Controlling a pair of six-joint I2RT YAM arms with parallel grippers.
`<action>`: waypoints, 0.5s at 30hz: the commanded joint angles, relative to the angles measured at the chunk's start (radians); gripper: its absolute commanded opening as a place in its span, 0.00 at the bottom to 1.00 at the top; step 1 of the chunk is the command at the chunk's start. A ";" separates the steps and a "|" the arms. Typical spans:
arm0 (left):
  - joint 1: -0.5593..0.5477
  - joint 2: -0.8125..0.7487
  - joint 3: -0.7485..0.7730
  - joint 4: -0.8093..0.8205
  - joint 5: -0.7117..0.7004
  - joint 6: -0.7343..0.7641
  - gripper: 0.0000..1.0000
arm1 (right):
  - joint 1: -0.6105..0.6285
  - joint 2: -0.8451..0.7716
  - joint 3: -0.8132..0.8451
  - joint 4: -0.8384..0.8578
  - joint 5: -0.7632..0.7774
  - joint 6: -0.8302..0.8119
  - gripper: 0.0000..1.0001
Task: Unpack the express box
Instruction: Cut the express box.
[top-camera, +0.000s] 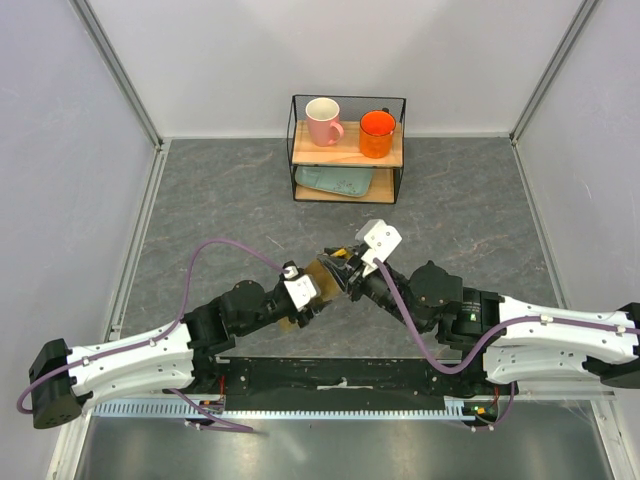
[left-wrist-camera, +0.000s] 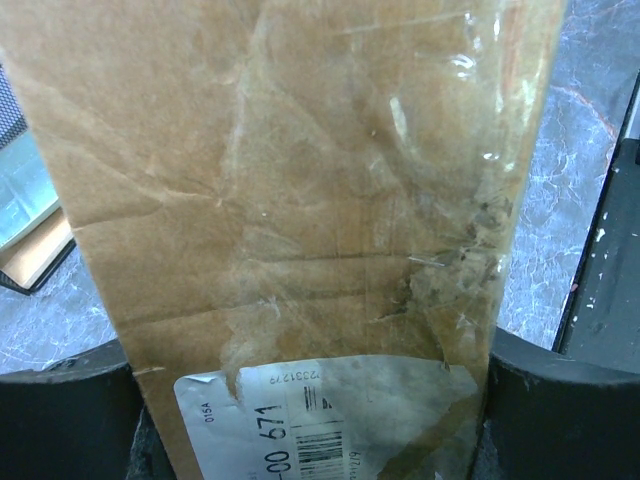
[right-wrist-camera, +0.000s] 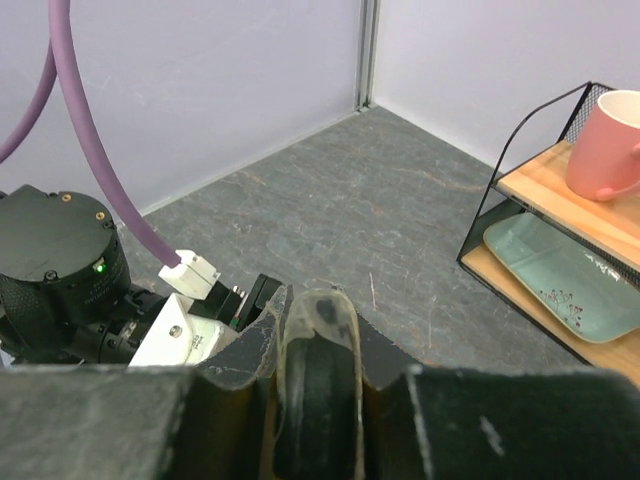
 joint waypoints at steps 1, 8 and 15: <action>0.003 -0.028 0.033 0.072 0.019 -0.026 0.02 | 0.003 -0.024 0.010 0.073 0.025 -0.029 0.00; 0.003 -0.030 0.035 0.072 0.026 -0.023 0.02 | 0.005 -0.013 0.011 0.070 0.052 -0.052 0.00; 0.003 -0.033 0.033 0.072 0.031 -0.022 0.02 | 0.003 -0.004 0.010 0.075 0.069 -0.066 0.00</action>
